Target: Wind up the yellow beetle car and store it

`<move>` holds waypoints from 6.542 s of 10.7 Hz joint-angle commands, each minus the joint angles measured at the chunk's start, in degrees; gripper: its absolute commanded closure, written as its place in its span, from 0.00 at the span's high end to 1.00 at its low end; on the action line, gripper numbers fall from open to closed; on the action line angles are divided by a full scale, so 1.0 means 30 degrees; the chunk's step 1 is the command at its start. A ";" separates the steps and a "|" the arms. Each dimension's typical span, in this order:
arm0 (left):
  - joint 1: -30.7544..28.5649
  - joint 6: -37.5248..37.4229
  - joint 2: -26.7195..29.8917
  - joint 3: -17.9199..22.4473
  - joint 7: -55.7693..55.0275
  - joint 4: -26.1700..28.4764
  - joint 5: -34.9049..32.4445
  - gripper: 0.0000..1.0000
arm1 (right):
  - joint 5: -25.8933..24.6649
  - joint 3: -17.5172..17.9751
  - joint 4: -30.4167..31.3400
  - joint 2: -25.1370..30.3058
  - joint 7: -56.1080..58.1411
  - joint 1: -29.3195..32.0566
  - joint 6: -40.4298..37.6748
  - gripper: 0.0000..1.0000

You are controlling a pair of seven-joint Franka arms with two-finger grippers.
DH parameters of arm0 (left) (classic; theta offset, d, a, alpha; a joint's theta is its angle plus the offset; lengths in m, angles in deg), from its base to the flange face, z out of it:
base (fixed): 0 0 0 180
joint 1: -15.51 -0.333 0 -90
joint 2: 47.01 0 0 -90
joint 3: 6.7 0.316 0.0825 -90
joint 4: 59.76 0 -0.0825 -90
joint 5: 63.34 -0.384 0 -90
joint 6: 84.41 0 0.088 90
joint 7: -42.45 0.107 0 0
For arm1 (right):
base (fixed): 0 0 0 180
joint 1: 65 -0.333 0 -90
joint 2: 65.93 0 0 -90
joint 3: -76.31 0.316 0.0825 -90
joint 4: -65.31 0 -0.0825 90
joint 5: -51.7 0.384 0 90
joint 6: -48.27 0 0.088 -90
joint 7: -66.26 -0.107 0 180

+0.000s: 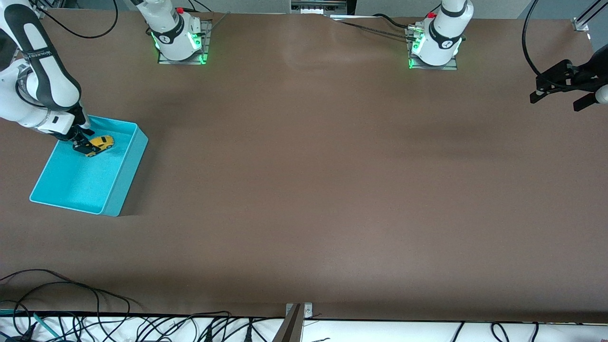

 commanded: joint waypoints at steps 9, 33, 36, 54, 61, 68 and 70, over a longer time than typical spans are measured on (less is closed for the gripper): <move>-0.0022 -0.0343 -0.0025 0.0008 -0.0068 -0.0449 0.0188 1.00 | 0.0954 0.1258 -0.3227 0.3721 -0.9229 -0.3088 -0.6380 1.00; -0.0051 -0.0313 0.0004 -0.0051 -0.1123 -0.0681 -0.0867 1.00 | 0.1686 -0.5442 -1.3014 0.5514 -4.7861 -1.6769 -1.5961 1.00; -0.0139 -0.0343 -0.0025 -0.0021 -0.1152 -0.0947 -0.0838 1.00 | 0.1686 -0.5362 -1.5264 0.4813 -4.8625 -1.6720 -1.8125 1.00; -0.0169 -0.0576 -0.0025 0.0037 -0.1036 -0.0918 -0.0867 1.00 | 0.0631 -0.4483 -1.4746 0.4927 -4.8772 -1.6046 -1.9859 1.00; -0.0169 -0.0753 -0.0025 0.0008 -0.1006 -0.0947 -0.0867 1.00 | 0.0543 -0.4483 -1.4746 0.4927 -4.8742 -1.6046 -1.9830 1.00; -0.0169 -0.0753 -0.0025 -0.0051 -0.0977 -0.0947 -0.0896 1.00 | 0.0485 -0.4483 -1.4746 0.4898 -4.8625 -1.6075 -1.9713 1.00; -0.0140 -0.0753 -0.0025 -0.0196 -0.1064 -0.0947 -0.0867 1.00 | 0.0485 -0.4483 -1.4746 0.4898 -4.8625 -1.6075 -1.9713 1.00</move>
